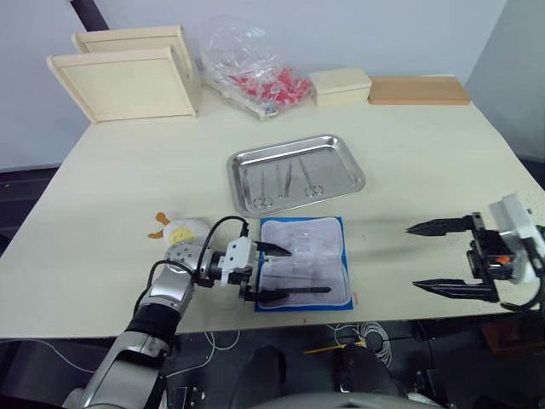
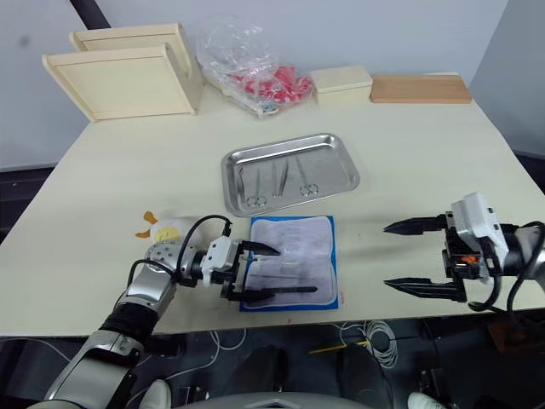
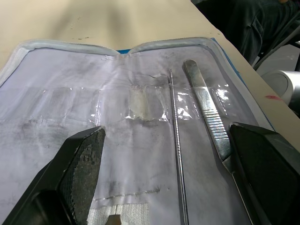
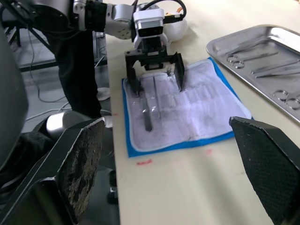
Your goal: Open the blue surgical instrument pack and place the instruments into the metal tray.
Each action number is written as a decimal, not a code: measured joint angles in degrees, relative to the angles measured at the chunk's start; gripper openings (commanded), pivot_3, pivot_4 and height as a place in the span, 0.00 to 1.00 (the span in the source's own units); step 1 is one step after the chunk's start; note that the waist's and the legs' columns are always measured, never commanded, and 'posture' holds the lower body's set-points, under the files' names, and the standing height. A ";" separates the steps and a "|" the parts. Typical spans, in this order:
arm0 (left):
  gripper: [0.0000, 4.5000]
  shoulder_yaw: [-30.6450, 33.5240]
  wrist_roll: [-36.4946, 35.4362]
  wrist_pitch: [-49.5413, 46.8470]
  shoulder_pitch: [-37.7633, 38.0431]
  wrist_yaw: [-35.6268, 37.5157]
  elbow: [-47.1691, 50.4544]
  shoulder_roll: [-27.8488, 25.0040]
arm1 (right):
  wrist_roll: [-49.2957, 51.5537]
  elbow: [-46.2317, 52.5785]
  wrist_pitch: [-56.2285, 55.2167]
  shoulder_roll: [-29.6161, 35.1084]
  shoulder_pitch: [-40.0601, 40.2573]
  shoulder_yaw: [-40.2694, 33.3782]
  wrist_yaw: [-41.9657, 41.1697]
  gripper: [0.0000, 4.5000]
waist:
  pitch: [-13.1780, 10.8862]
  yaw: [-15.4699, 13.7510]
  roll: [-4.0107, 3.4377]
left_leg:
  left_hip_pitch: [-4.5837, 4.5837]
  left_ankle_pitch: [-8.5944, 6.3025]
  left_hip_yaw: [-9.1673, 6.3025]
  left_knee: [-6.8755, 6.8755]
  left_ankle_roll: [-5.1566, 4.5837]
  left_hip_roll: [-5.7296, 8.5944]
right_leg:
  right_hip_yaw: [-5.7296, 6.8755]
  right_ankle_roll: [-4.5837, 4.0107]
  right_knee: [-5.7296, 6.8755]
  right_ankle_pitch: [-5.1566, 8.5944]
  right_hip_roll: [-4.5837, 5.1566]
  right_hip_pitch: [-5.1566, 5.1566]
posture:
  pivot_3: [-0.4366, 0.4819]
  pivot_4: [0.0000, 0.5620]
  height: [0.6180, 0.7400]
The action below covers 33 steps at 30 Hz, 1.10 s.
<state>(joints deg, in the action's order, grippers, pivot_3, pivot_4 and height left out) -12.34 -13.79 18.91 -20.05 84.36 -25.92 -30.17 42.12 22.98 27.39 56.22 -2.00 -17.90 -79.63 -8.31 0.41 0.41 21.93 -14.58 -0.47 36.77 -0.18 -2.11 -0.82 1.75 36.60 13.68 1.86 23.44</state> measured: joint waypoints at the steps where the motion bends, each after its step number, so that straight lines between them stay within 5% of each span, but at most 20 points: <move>1: 1.00 0.00 0.00 0.01 -0.01 0.06 0.00 0.00 | 0.07 -0.18 0.00 0.21 0.24 -0.48 -0.12 0.99 | 0.00 0.00 0.00 | 0.00 0.00 0.00 0.00 0.00 0.00 | 0.00 0.00 0.00 0.00 -0.01 0.00 | 0.48 0.27 1.00; 13: 1.00 -0.14 -0.01 -0.02 -0.36 0.83 -0.02 -0.16 | -1.73 1.76 0.24 -3.29 -1.61 5.09 6.68 0.99 | -0.04 0.11 0.07 | 0.02 0.00 0.03 -0.05 0.00 0.00 | -0.01 0.00 -0.06 0.00 -0.08 0.01 | 0.48 0.27 1.00; 24: 1.00 -0.75 -0.39 -1.06 -1.13 2.88 0.20 -1.05 | -13.09 5.75 1.85 -14.98 -7.51 21.24 25.21 0.99 | -0.05 0.27 0.14 | 0.02 0.00 0.07 -0.19 0.00 0.00 | -0.07 -0.03 -0.08 0.01 -0.20 0.03 | 0.48 0.27 1.00; 33: 1.00 -1.08 -0.75 -2.30 -1.41 3.87 0.68 -2.11 | -24.00 1.48 -0.42 -18.91 -10.21 32.90 29.28 0.99 | -0.10 0.47 0.33 | 0.00 0.00 0.10 -0.21 0.00 -0.04 | -0.12 -0.05 -0.08 0.02 -0.32 0.05 | 0.48 0.27 1.00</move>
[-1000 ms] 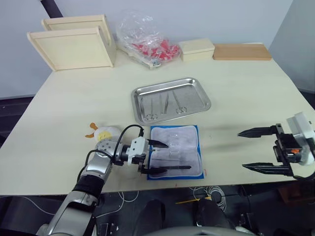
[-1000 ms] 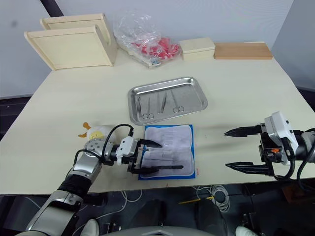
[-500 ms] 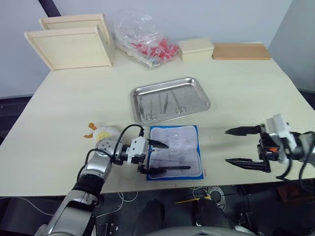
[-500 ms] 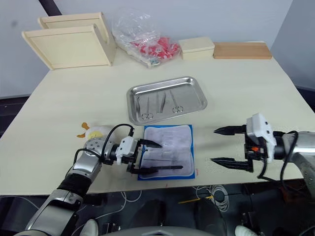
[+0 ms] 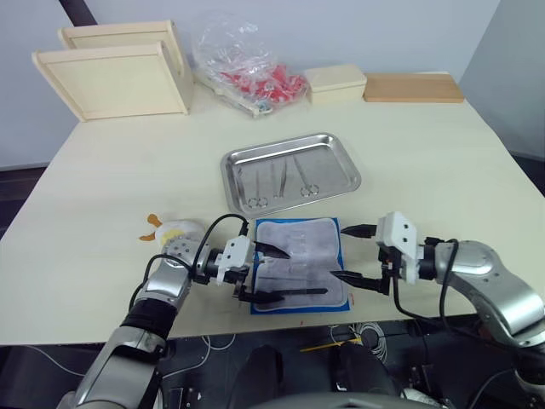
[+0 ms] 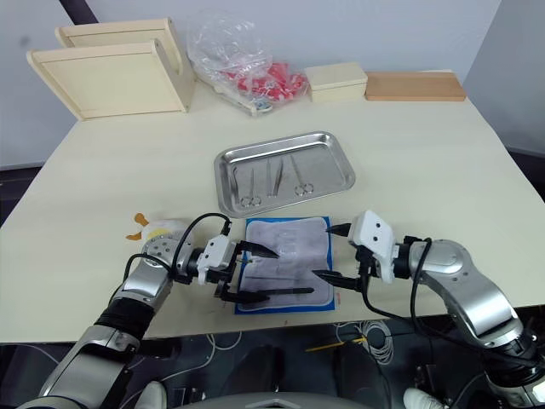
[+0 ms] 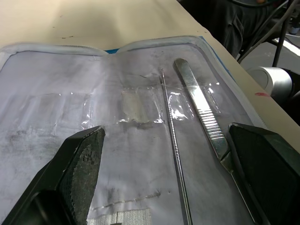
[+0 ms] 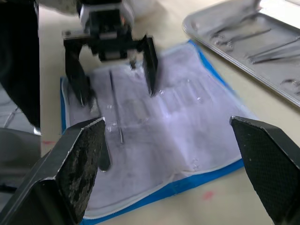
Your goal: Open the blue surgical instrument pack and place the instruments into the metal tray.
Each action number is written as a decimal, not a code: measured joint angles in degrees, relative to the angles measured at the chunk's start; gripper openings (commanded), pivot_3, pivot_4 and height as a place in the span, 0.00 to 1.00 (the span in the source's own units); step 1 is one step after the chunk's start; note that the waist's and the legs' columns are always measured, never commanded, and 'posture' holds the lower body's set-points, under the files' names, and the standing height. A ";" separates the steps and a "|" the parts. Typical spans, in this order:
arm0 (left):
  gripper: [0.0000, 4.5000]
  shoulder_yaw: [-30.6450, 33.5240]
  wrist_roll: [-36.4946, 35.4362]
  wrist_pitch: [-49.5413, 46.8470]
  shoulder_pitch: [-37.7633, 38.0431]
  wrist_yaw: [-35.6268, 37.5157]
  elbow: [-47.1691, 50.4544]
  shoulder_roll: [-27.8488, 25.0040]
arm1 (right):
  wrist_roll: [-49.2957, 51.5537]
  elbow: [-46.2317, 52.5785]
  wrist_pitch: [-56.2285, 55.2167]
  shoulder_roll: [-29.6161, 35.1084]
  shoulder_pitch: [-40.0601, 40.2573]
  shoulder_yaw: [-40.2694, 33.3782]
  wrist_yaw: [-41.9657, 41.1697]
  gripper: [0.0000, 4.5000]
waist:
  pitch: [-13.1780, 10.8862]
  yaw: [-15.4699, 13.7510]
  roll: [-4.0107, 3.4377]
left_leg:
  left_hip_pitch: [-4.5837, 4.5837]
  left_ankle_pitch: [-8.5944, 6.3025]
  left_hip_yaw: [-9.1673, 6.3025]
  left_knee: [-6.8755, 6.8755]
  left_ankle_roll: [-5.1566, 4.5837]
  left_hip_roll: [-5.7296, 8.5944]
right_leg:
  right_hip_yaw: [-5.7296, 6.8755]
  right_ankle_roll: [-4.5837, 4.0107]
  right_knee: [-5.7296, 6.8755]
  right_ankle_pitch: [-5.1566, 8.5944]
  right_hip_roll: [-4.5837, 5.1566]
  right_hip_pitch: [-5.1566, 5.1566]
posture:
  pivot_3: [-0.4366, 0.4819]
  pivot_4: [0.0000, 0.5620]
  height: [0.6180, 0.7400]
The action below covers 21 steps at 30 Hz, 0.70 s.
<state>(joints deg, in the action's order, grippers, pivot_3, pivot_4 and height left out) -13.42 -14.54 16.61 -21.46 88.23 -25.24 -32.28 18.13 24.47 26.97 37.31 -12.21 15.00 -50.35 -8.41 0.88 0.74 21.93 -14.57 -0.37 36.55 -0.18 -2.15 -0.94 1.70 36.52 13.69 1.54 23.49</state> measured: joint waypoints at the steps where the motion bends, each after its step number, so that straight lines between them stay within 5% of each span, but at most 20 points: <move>1: 1.00 -0.04 -0.05 -0.05 -0.03 0.12 0.05 -0.16 | -1.86 -1.54 -0.78 -1.00 -0.64 1.51 0.49 0.99 | 0.00 0.03 0.01 | 0.01 0.00 -0.01 0.00 0.00 0.00 | 0.00 0.00 0.00 0.00 -0.02 0.00 | 0.48 0.27 1.00; 18: 1.00 -0.41 -0.20 -0.79 0.93 0.28 2.03 -1.79 | -11.13 -11.42 -4.75 -6.29 -4.46 9.30 -0.54 0.99 | 0.00 0.13 0.17 | -0.06 -0.01 0.05 -0.02 -0.02 -0.08 | -0.12 -0.05 0.06 0.01 -0.19 0.00 | 0.48 0.27 1.00; 21: 1.00 -0.42 -0.20 -0.79 0.93 0.30 2.02 -1.83 | -11.19 -11.97 -4.89 -6.89 -4.52 9.30 -0.61 0.81 | 0.02 0.13 0.19 | -0.08 -0.01 0.05 -0.02 -0.02 -0.08 | -0.13 -0.06 0.08 0.02 -0.20 0.00 | 0.48 0.27 1.00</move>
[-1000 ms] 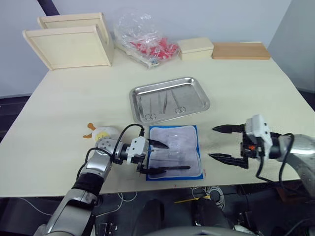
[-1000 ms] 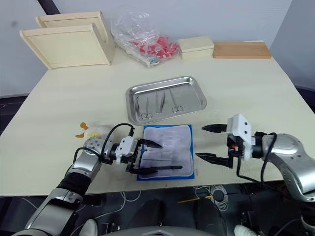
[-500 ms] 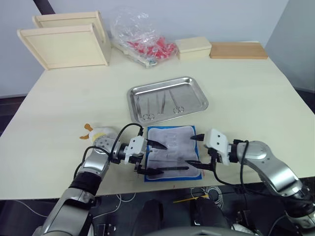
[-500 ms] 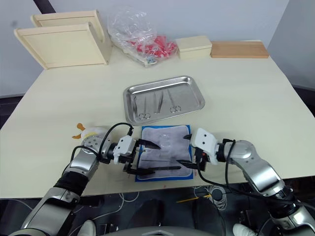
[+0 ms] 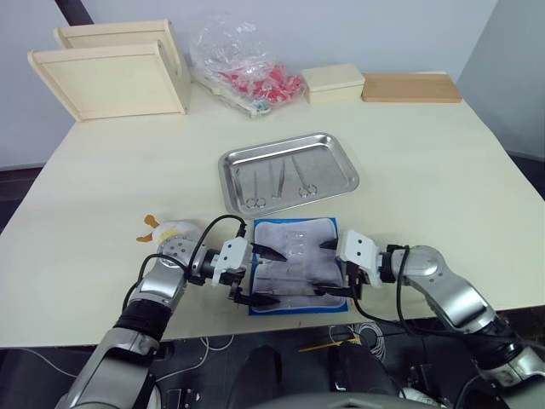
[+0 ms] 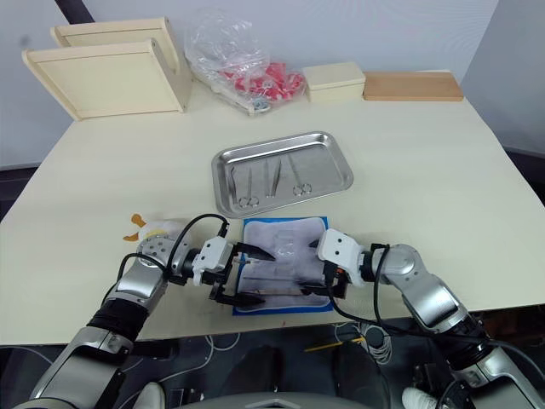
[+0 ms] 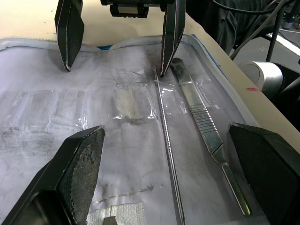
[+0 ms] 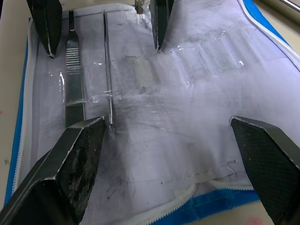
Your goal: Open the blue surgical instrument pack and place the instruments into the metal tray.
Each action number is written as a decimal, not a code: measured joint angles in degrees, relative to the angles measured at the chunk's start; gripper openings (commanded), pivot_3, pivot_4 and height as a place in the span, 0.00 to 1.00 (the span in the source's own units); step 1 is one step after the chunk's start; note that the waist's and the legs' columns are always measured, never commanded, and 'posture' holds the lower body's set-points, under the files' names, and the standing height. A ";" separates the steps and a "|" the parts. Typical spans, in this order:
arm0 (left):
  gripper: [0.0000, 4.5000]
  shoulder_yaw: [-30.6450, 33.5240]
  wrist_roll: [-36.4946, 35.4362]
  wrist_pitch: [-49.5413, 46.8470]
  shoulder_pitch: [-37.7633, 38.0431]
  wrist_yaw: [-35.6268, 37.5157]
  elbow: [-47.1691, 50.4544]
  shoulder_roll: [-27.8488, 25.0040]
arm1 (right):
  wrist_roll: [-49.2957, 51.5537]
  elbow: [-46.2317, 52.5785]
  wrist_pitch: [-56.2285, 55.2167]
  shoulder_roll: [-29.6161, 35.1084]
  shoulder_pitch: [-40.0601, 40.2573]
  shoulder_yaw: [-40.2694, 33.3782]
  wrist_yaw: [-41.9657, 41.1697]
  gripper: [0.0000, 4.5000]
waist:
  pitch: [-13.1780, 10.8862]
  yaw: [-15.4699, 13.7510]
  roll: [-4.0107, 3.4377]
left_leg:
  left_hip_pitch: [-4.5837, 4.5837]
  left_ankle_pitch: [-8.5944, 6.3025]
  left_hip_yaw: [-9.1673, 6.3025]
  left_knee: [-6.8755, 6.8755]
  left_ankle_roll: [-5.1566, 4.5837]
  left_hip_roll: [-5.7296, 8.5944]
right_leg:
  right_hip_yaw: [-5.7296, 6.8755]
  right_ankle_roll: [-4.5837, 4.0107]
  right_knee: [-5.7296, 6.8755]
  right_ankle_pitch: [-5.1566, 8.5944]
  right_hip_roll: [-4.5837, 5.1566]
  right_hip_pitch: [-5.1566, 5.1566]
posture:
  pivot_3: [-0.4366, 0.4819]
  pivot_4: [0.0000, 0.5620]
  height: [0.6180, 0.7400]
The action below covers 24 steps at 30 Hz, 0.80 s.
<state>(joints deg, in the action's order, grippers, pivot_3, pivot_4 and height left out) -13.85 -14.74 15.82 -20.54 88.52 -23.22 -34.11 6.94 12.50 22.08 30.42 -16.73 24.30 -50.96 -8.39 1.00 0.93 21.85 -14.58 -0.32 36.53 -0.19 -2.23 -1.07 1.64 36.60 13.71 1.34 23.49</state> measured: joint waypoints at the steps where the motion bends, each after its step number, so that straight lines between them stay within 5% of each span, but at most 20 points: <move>1: 1.00 0.00 0.00 0.00 -0.01 0.00 -0.01 -0.02 | -0.04 -0.15 0.00 -0.42 0.00 0.19 -0.10 0.73 | 0.00 0.00 0.00 | 0.00 0.00 0.00 0.00 0.00 0.00 | -0.01 0.00 0.02 0.00 -0.01 0.00 | 0.48 0.27 1.00; 7: 1.00 0.01 0.00 0.00 -0.08 -0.01 -0.35 -0.04 | -1.17 -0.23 -1.48 -0.82 0.00 2.21 -1.48 0.35 | 0.04 0.02 0.02 | -0.09 0.00 0.05 0.00 0.00 -0.01 | -0.06 -0.01 0.11 0.01 -0.02 -0.01 | 0.48 0.27 1.00; 11: 1.00 0.02 0.00 0.01 -0.09 -0.01 -0.43 -0.05 | -1.20 -0.53 -2.33 -0.84 0.01 2.82 -2.76 0.01 | 0.05 0.02 0.04 | -0.10 0.00 0.05 0.01 0.00 -0.01 | -0.07 -0.01 0.14 0.00 -0.03 -0.01 | 0.48 0.27 1.00; 24: 1.00 0.01 0.00 0.00 -0.09 -0.03 -0.52 -0.12 | -1.41 -1.60 -5.06 -0.93 0.04 3.02 -3.91 0.01 | 0.11 0.01 0.08 | -0.12 0.00 0.05 0.05 0.00 -0.02 | -0.10 -0.02 0.20 0.00 -0.08 -0.02 | 0.48 0.27 1.00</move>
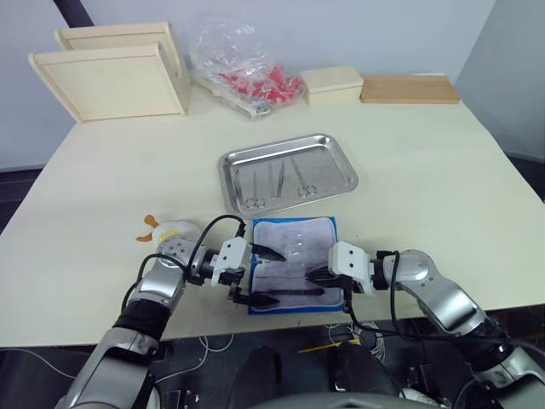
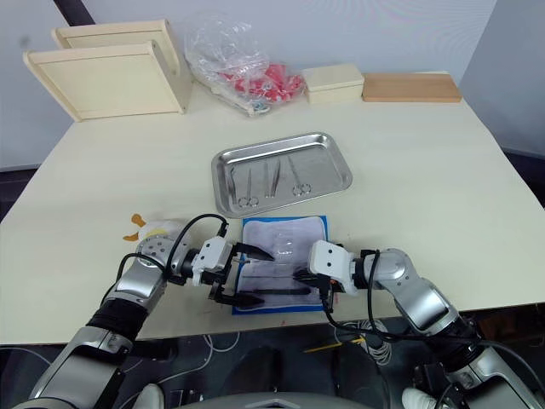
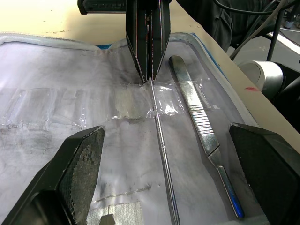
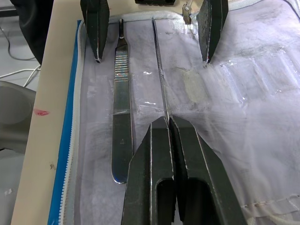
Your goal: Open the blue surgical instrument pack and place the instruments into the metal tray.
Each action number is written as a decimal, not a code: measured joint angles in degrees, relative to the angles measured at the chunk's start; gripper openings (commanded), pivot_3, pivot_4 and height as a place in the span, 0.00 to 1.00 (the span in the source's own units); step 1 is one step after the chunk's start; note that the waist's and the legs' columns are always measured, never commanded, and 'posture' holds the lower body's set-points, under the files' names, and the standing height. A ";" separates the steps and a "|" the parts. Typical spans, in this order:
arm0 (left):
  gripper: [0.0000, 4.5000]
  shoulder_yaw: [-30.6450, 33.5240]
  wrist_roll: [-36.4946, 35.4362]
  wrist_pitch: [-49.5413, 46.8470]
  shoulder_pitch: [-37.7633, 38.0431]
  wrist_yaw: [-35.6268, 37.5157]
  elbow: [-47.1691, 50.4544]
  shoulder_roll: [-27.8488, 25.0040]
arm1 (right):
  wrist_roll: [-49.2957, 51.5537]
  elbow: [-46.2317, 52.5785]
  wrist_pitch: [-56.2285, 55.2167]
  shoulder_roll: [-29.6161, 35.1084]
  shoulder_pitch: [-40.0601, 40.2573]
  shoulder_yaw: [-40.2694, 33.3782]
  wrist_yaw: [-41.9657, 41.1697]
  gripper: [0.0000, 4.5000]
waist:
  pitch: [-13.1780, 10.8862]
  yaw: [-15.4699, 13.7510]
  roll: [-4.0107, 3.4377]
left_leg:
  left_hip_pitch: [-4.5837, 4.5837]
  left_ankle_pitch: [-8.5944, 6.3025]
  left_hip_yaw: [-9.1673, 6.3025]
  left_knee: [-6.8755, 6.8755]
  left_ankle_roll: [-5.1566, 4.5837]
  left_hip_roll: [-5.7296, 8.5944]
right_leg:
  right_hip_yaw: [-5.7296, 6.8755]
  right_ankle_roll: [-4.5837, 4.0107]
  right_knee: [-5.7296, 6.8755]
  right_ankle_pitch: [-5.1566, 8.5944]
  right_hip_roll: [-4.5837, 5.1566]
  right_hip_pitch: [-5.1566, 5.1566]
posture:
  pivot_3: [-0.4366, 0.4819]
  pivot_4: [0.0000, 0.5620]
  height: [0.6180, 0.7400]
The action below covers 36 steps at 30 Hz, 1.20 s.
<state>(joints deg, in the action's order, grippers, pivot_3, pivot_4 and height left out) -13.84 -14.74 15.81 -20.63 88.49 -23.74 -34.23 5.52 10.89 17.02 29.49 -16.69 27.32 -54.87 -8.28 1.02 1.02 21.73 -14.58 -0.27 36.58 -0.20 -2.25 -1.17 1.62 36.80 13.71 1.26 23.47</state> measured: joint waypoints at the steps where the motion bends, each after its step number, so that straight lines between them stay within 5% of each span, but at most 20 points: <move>1: 1.00 0.00 0.00 -0.01 0.03 -0.02 0.04 0.00 | -0.32 -0.30 -0.99 0.01 0.00 0.00 -0.10 0.01 | 0.00 0.00 0.00 | 0.00 0.00 0.00 0.00 0.00 0.00 | -0.01 0.00 0.00 0.00 0.00 0.00 | 0.48 0.27 1.00; 36: 1.00 -0.16 0.00 1.04 -0.24 -0.21 -0.65 0.34 | -4.70 7.69 -1.30 8.90 -2.70 -1.61 -4.43 0.01 | -0.01 -0.18 -0.02 | 0.04 0.00 0.03 0.16 0.00 0.01 | -0.06 0.01 0.04 -0.01 -0.02 -0.01 | 0.48 0.27 1.00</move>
<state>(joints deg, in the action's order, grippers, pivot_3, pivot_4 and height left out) -14.00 -14.74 16.86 -20.87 88.28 -24.39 -33.89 0.83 18.59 15.72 38.39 -19.39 25.71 -59.29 -8.28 0.83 1.00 21.78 -14.58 -0.24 36.74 -0.20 -2.24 -1.24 1.63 36.84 13.69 1.24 23.46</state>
